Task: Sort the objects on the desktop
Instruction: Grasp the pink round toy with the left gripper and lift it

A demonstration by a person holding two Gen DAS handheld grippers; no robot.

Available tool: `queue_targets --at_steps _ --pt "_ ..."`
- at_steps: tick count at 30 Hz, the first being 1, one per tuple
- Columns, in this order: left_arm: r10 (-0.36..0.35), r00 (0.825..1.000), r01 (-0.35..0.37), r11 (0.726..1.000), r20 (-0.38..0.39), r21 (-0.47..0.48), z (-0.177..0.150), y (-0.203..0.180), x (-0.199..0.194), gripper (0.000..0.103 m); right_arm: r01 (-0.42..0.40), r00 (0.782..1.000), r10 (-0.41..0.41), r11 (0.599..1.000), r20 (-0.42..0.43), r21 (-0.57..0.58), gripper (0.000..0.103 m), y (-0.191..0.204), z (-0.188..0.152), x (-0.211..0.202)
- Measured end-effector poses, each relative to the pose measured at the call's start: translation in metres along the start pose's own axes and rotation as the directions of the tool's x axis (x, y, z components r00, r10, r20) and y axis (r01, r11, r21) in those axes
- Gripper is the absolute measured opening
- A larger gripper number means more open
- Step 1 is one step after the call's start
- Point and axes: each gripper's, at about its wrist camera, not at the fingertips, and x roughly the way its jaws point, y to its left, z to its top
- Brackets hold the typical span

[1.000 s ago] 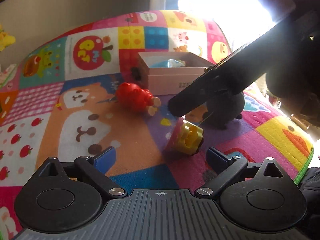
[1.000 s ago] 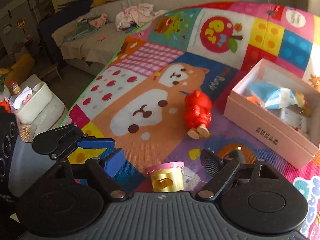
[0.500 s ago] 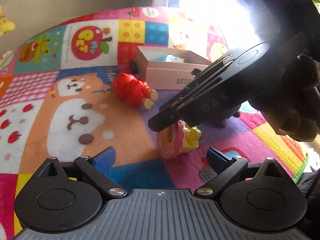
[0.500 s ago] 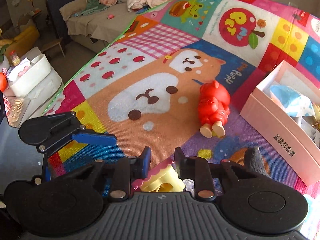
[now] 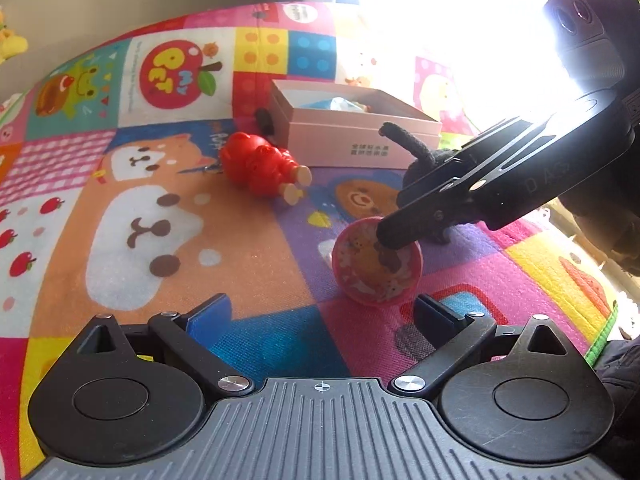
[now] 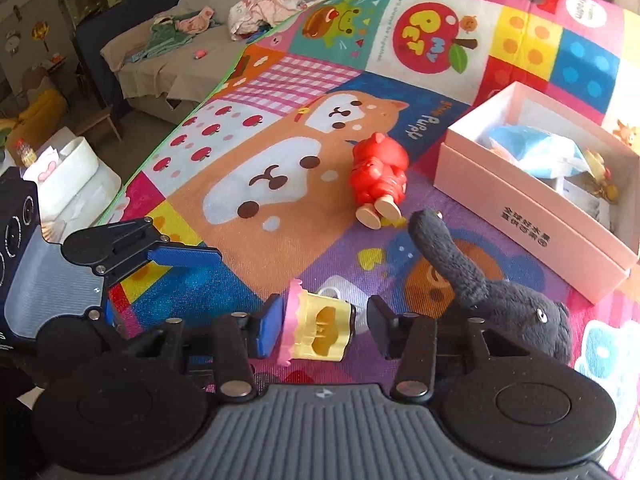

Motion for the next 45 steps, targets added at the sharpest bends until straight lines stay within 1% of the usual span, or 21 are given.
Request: queue_targets --at_steps 5,7,9,10,12,13,14,16,17,18,19,20,21,22,24,28,32,35,40,45 --pt "-0.020 1.000 0.020 0.999 -0.001 0.032 0.004 -0.013 0.004 0.100 0.004 1.000 -0.006 0.998 0.025 0.064 0.044 -0.011 -0.014 -0.010" --pt "-0.023 1.000 0.023 0.999 0.003 0.043 0.007 -0.019 0.006 0.100 0.008 0.998 -0.013 0.997 0.056 0.076 0.046 -0.014 -0.018 -0.019" --pt "-0.024 1.000 0.024 0.999 0.008 0.048 0.010 -0.025 0.008 0.100 0.019 0.995 -0.029 0.995 0.098 0.099 0.054 -0.020 -0.025 -0.032" --pt "-0.024 1.000 0.023 0.998 0.008 0.051 0.012 -0.028 0.010 0.100 0.030 0.992 -0.043 0.994 0.115 0.109 0.056 -0.022 -0.027 -0.037" --pt "-0.023 1.000 0.022 0.998 0.007 0.057 0.015 -0.037 0.015 0.100 0.098 0.980 -0.118 0.986 0.158 0.133 0.065 -0.029 -0.036 -0.051" --pt "-0.022 1.000 0.022 0.998 0.003 0.061 0.017 -0.041 0.018 0.100 0.134 0.972 -0.158 0.981 0.174 0.143 0.068 -0.033 -0.040 -0.055" --pt "-0.013 1.000 0.013 0.998 -0.003 0.063 0.019 -0.046 0.022 0.100 0.169 0.962 -0.198 0.973 0.188 0.156 0.072 -0.036 -0.044 -0.060" --pt "0.005 1.000 -0.004 0.998 -0.017 0.066 0.021 -0.055 0.030 0.099 0.239 0.937 -0.278 0.952 0.210 0.191 0.076 -0.046 -0.053 -0.067" --pt "0.009 1.000 -0.008 0.998 -0.022 0.069 0.022 -0.058 0.033 0.098 0.256 0.930 -0.300 0.943 0.214 0.212 0.077 -0.052 -0.056 -0.069" --pt "0.017 0.999 -0.014 0.997 -0.028 0.078 0.023 -0.061 0.037 0.091 0.261 0.925 -0.312 0.936 0.215 0.237 0.079 -0.058 -0.059 -0.071" --pt "0.035 0.999 -0.032 0.996 -0.037 0.088 0.024 -0.064 0.041 0.079 0.262 0.923 -0.319 0.931 0.216 0.256 0.079 -0.062 -0.062 -0.072" --pt "0.053 0.998 -0.049 0.994 -0.040 0.094 0.024 -0.066 0.043 0.074 0.262 0.920 -0.326 0.924 0.217 0.278 0.080 -0.067 -0.066 -0.073" --pt "0.063 0.997 -0.059 0.994 -0.040 0.097 0.025 -0.066 0.044 0.065 0.263 0.919 -0.330 0.921 0.217 0.288 0.081 -0.070 -0.068 -0.073" --pt "0.077 0.996 -0.073 0.992 -0.039 0.102 0.026 -0.066 0.045 0.061 0.264 0.917 -0.335 0.918 0.219 0.296 0.081 -0.072 -0.072 -0.074" --pt "0.091 0.995 -0.087 0.989 -0.032 0.116 0.028 -0.065 0.041 0.061 0.263 0.915 -0.336 0.915 0.221 0.305 0.083 -0.076 -0.077 -0.072" --pt "0.142 0.990 -0.137 0.980 -0.020 0.147 0.037 -0.059 0.032 0.061 0.250 0.917 -0.333 0.908 0.219 0.336 0.084 -0.082 -0.085 -0.068" --pt "0.195 0.981 -0.191 0.968 -0.010 0.162 0.045 -0.047 0.029 0.061 0.242 0.922 -0.328 0.903 0.206 0.356 0.085 -0.086 -0.090 -0.062" --pt "0.222 0.975 -0.217 0.964 -0.014 0.155 0.048 -0.036 0.031 0.061 0.249 0.922 -0.333 0.902 0.200 0.353 0.086 -0.086 -0.093 -0.058" --pt "0.243 0.970 -0.240 0.962 -0.004 0.133 0.049 -0.028 0.032 0.061 0.265 0.920 -0.343 0.902 0.192 0.342 0.087 -0.083 -0.096 -0.057" --pt "0.241 0.968 -0.247 0.963 0.069 0.106 0.049 -0.027 0.021 0.061 0.276 0.917 -0.351 0.901 0.189 0.335 0.087 -0.083 -0.093 -0.057"
